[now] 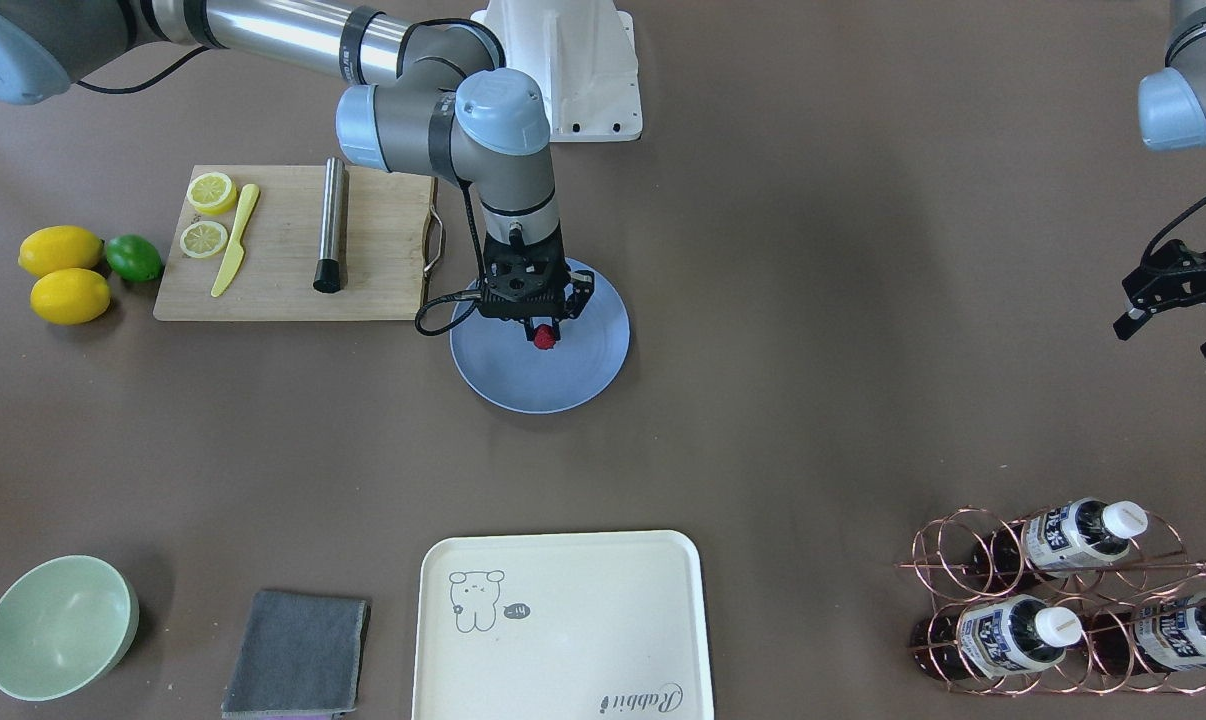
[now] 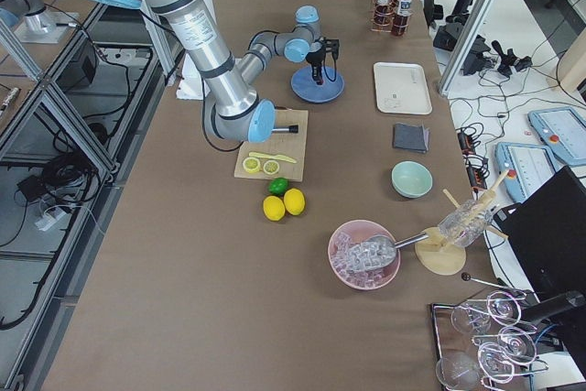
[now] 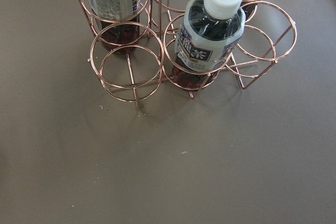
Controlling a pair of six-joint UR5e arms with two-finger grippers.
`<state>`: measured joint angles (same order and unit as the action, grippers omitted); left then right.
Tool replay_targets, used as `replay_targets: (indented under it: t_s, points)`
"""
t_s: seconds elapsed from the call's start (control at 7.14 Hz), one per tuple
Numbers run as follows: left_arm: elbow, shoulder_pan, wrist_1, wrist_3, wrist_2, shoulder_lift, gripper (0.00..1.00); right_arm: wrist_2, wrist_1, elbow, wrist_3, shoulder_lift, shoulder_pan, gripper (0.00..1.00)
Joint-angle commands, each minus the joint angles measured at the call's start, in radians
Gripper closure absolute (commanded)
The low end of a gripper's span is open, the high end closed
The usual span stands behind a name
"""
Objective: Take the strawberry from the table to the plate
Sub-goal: 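Carry the strawberry over the blue plate and lower it with the right gripper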
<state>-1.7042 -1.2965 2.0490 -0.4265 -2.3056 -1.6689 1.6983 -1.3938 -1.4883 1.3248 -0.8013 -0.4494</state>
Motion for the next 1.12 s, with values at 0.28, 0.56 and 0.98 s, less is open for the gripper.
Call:
replay_targets:
  t_s: [0.28, 0.56, 0.98]
  points:
    - [0.003, -0.007, -0.001, 0.000, 0.000, 0.000, 0.02, -0.008, -0.002, 0.002, 0.002, -0.001, 0.012, 0.01]
    - [0.003, -0.014, -0.001, 0.000, -0.005, 0.000, 0.02, 0.010, -0.016, -0.048, 0.002, -0.004, -0.014, 0.00]
    - [0.005, -0.023, -0.001, 0.000, -0.002, 0.000, 0.02, 0.184, -0.306, -0.327, -0.013, -0.039, -0.150, 0.00]
